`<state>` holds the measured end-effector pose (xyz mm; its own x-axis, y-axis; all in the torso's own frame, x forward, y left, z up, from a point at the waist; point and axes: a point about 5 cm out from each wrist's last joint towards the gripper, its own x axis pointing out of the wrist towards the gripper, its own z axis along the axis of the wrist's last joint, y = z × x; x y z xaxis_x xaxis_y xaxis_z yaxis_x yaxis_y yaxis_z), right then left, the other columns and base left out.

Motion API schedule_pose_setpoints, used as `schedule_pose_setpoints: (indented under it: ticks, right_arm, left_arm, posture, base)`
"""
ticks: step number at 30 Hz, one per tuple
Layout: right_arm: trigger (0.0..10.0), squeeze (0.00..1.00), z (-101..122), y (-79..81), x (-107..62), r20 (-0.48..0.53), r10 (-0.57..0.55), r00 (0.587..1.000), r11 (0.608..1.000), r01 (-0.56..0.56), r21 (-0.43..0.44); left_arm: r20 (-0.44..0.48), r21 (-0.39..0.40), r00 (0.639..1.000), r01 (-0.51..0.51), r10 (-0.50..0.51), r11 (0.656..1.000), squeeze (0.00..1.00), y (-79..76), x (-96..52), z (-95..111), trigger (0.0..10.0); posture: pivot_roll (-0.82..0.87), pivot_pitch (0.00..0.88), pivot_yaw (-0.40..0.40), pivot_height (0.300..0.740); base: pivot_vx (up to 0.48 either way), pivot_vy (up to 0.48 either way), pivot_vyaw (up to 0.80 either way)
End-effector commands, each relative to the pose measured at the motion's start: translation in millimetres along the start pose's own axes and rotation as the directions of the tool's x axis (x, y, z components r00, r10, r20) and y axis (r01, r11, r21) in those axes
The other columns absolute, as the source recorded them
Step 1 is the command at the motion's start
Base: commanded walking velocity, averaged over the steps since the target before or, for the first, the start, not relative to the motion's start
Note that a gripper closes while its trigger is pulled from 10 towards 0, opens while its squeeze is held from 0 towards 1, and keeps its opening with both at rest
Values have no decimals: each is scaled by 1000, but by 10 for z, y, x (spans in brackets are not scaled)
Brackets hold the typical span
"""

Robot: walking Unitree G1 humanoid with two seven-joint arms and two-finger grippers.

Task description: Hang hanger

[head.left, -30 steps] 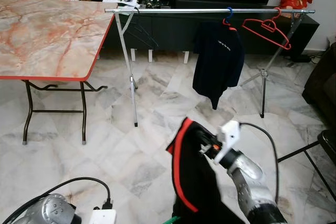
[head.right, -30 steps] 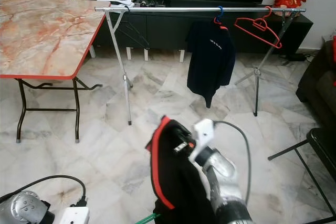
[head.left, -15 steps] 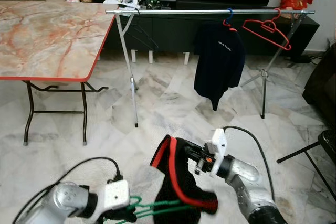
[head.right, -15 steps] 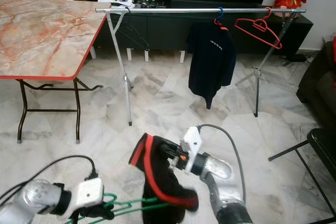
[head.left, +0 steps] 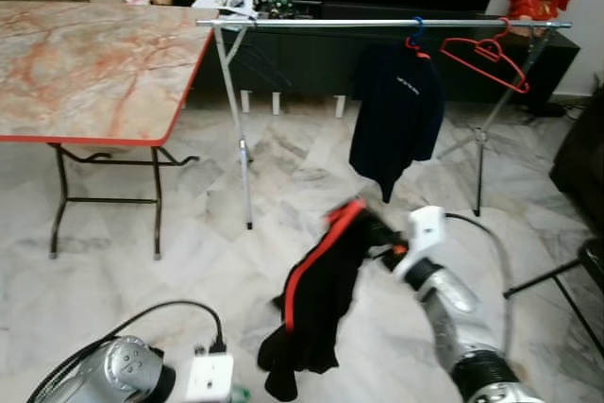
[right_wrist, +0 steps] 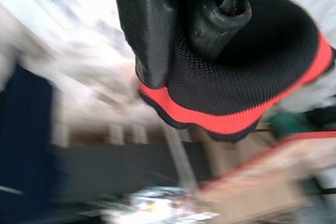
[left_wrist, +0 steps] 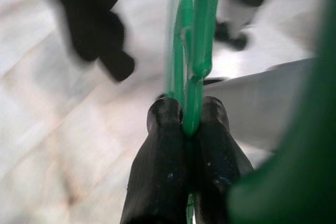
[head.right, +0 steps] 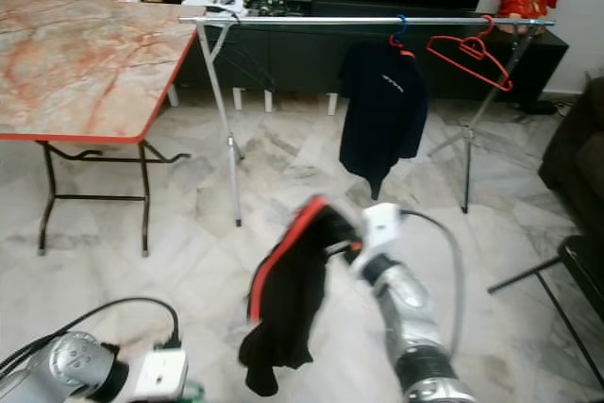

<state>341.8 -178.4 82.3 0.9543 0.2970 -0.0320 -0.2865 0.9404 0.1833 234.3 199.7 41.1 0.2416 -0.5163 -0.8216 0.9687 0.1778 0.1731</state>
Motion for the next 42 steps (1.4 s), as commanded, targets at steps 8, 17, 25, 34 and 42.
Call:
schedule_pose_setpoints:
  ticks: [8, 17, 25, 34, 42]
  right_arm:
    - [0, 0, -196, -220, -235, -7, -201, 980, 978, 201, 61]
    - [0, 0, -331, -385, -543, 17, -414, 910, 909, 413, 50]
    - [0, 0, -230, -296, -725, 156, -499, 852, 857, 512, -53]
    - [10000, 0, -142, 23, -1094, 244, -549, 800, 799, 587, -126]
    - [10000, 0, -183, 121, -1197, 175, -586, 791, 788, 607, -103]
  left_arm:
    - [-71, -134, 961, -274, 267, 952, 0, 38, 45, -380, 10000]
    - [-482, -722, 675, -668, 559, 183, 0, -412, 100, -1246, 10000]
    - [-561, -751, 685, -657, 464, 63, 0, -1072, 296, -1369, 10000]
    - [-543, -783, 701, -622, 462, 24, 0, -1220, 487, -1236, 10000]
    - [-557, -779, 695, -627, 454, 5, 0, -1188, 481, -1251, 10000]
  posture:
    - [102, 96, -14, 740]
    - [82, 95, -18, 740]
    - [71, 80, 1, 740]
    - [59, 28, -7, 740]
    - [46, 0, -15, 740]
  base:
    - [0, 0, 0]
    - [0, 0, 0]
    - [0, 0, 0]
    - [0, 0, 0]
    - [0, 0, 0]
